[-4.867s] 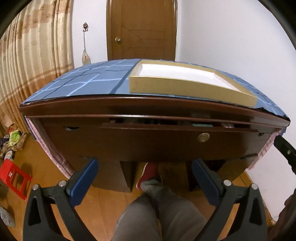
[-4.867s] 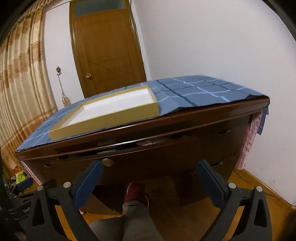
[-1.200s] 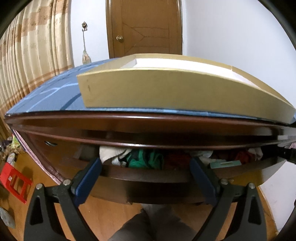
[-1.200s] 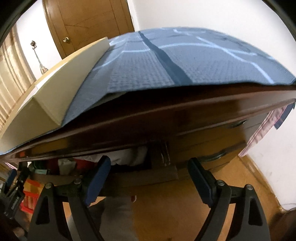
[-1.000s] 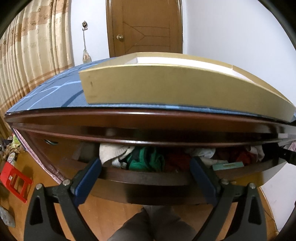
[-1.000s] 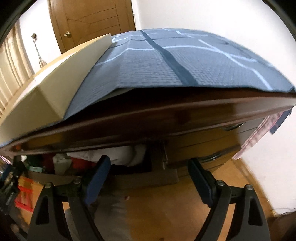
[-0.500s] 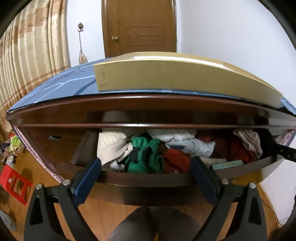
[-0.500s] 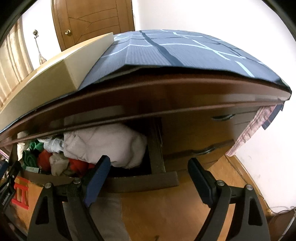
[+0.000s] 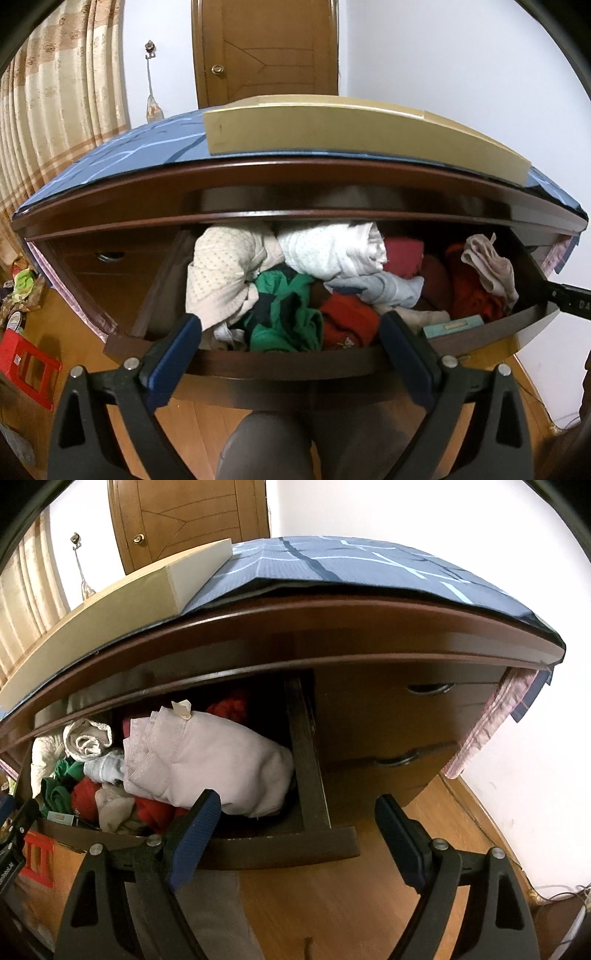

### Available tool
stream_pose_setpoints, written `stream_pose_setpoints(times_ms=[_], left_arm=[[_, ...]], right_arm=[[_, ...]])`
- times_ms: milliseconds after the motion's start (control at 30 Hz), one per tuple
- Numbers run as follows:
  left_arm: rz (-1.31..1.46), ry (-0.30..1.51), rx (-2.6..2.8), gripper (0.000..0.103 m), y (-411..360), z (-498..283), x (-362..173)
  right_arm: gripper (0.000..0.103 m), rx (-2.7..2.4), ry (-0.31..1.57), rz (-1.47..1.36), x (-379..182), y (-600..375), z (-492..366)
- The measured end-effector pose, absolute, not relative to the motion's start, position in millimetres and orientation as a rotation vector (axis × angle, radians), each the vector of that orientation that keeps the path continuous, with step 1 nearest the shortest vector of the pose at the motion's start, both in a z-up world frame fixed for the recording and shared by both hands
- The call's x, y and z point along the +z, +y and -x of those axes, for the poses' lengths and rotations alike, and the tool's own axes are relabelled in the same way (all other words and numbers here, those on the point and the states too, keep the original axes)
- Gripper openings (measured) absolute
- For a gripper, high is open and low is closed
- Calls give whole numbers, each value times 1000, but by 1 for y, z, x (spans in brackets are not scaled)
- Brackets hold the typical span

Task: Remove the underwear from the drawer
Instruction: 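Move both tools over the open drawer toward the clothes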

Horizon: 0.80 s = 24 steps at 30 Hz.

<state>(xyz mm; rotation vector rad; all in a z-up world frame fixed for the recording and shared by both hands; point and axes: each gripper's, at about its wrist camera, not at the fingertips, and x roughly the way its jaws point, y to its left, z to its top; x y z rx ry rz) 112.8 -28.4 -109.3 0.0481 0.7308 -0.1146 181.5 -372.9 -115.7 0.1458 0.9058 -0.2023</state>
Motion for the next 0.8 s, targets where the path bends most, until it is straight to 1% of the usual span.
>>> stream_pose_setpoints(times_ms=[333, 800], left_arm=[[-46, 731, -122, 99, -28, -95, -111], [-58, 743, -136, 99, -25, -96, -104]], right_arm=[[86, -208, 906, -151, -117, -369, -163], [86, -210, 917, -140, -115, -364, -141]])
